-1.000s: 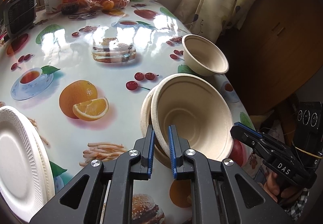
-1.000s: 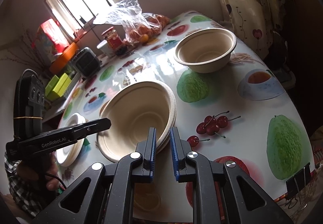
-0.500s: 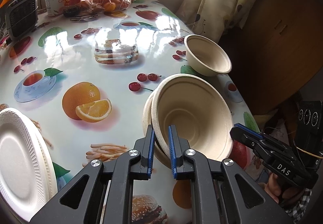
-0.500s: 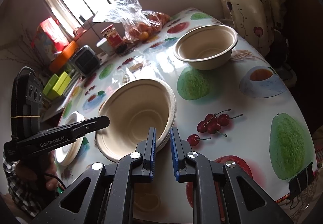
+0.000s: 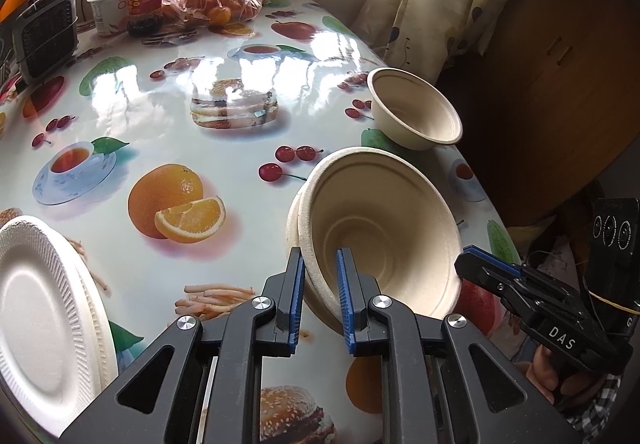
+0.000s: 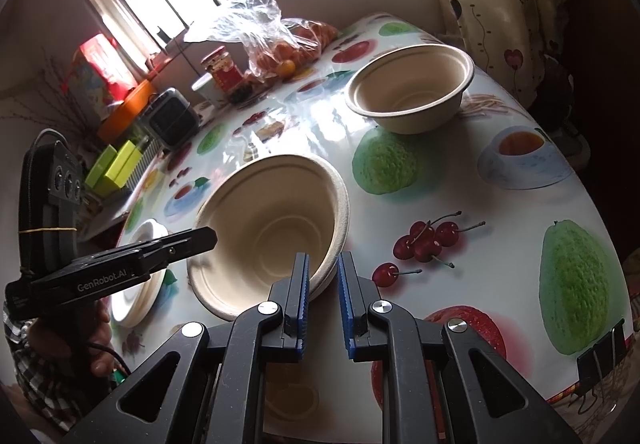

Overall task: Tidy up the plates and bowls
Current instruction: 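Open the left tool then the right tool to release the bowls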

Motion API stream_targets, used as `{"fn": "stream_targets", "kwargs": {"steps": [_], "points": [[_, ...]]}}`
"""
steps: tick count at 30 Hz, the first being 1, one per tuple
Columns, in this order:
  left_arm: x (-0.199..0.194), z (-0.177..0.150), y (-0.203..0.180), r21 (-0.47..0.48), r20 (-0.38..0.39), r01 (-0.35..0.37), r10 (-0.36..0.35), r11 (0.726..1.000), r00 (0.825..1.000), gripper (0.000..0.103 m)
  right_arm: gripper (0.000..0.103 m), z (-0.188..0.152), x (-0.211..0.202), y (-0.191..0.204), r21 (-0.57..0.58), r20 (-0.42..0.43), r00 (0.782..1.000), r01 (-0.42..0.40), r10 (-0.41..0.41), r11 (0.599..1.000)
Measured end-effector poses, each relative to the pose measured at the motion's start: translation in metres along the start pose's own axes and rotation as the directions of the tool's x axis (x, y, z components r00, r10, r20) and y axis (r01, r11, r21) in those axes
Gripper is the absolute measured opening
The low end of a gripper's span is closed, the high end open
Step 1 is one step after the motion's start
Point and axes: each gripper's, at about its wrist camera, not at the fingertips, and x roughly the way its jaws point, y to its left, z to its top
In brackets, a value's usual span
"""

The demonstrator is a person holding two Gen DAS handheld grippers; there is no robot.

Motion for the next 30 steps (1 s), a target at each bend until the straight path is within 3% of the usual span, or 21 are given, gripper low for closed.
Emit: {"fn": "stream_targets", "kwargs": {"steps": [21, 30], "points": [[0.0000, -0.0007, -0.0031, 0.008, 0.006, -0.018, 0.018, 1.000, 1.000, 0.037, 0.014, -0.0003, 0.0009, -0.0009, 0.000, -0.001, 1.000, -0.001, 0.001, 1.000], [-0.0015, 0.0015, -0.0014, 0.003, 0.010, -0.019, 0.019, 1.000, 1.000, 0.038, 0.014, -0.0010, 0.0013, -0.0019, 0.013, 0.005, 1.000, -0.002, 0.002, 1.000]]}}
